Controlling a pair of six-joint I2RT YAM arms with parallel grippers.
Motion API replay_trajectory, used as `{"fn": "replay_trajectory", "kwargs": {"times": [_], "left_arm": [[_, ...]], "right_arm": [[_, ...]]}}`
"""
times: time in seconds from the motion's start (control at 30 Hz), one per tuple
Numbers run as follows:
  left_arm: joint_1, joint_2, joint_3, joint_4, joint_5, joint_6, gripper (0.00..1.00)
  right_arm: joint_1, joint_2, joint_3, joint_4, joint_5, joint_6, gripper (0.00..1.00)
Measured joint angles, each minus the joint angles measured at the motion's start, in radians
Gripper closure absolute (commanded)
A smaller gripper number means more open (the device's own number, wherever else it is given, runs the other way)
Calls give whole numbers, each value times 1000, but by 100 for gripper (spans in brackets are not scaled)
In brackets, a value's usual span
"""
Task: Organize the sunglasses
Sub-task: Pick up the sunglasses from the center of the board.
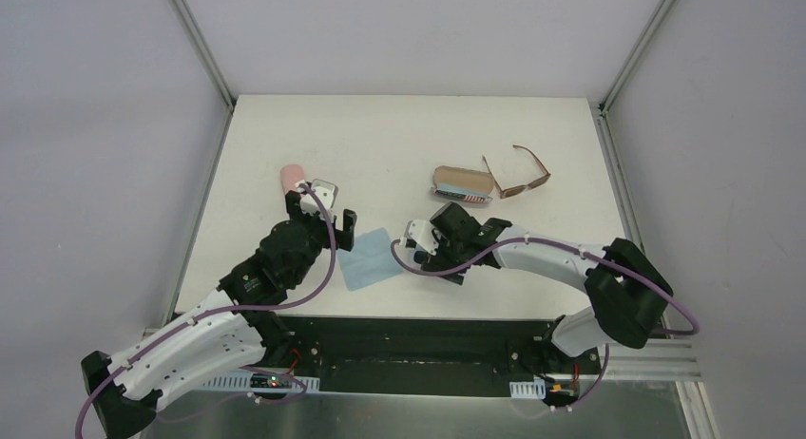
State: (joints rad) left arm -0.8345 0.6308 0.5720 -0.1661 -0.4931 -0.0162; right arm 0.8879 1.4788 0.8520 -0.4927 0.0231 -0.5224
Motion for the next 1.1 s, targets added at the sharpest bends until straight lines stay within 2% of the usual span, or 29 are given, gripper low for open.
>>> {"fn": "replay_trajectory", "kwargs": {"times": [0.1, 0.3, 0.83, 0.93, 1.1], "left_arm": [[5, 0, 0, 0, 1, 0, 17], [5, 0, 0, -1, 1, 0, 17], [12, 1, 0, -7, 5, -4, 17], [12, 2, 0, -7, 5, -6, 17], [12, 4, 0, -8, 5, -11, 16]], "right_arm": [[0, 7, 0, 1, 4, -2, 36], [0, 21, 0, 0, 7, -5, 45], [-8, 2, 39, -51, 21, -34, 58], [-46, -3, 97, -96, -31, -53, 61], [-201, -3, 248, -158, -131, -97, 63]]}}
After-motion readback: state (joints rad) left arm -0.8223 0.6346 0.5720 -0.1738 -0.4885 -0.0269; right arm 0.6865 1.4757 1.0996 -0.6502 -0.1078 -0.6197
